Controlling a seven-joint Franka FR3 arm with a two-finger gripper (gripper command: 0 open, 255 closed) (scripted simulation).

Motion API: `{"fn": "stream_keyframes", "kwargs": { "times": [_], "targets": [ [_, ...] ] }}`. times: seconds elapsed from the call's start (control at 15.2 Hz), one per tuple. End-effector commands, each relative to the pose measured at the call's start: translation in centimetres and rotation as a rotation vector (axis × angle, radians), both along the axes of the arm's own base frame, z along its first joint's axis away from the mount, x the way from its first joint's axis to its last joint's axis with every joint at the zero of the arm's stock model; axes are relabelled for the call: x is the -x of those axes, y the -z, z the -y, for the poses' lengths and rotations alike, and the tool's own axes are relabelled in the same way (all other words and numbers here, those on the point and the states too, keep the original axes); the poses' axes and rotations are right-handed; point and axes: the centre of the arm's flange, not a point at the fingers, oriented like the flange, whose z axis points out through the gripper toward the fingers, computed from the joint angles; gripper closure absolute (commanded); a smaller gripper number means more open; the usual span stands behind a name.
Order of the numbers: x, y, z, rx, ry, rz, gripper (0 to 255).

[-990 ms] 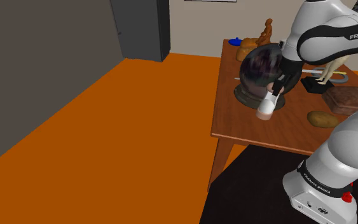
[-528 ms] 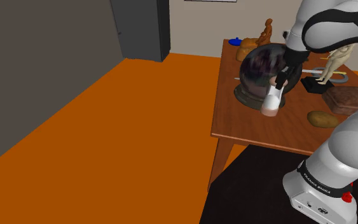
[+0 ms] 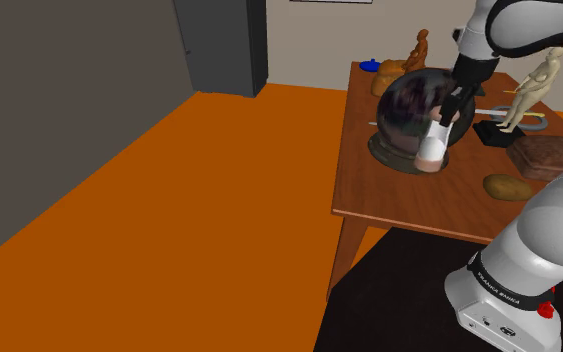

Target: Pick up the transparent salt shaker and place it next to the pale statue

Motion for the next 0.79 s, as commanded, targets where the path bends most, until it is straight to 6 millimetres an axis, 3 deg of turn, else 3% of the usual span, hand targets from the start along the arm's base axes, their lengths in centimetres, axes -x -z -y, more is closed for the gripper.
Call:
{"fn": "stream_keyframes", "kwargs": {
  "times": [0.0,0.73],
  "targets": [
    [0.1,-1.2,-0.1,0.0,0.0,0.0,255],
    [0.1,-7.0,-0.1,0.0,0.0,0.0,255]
  ]
}}
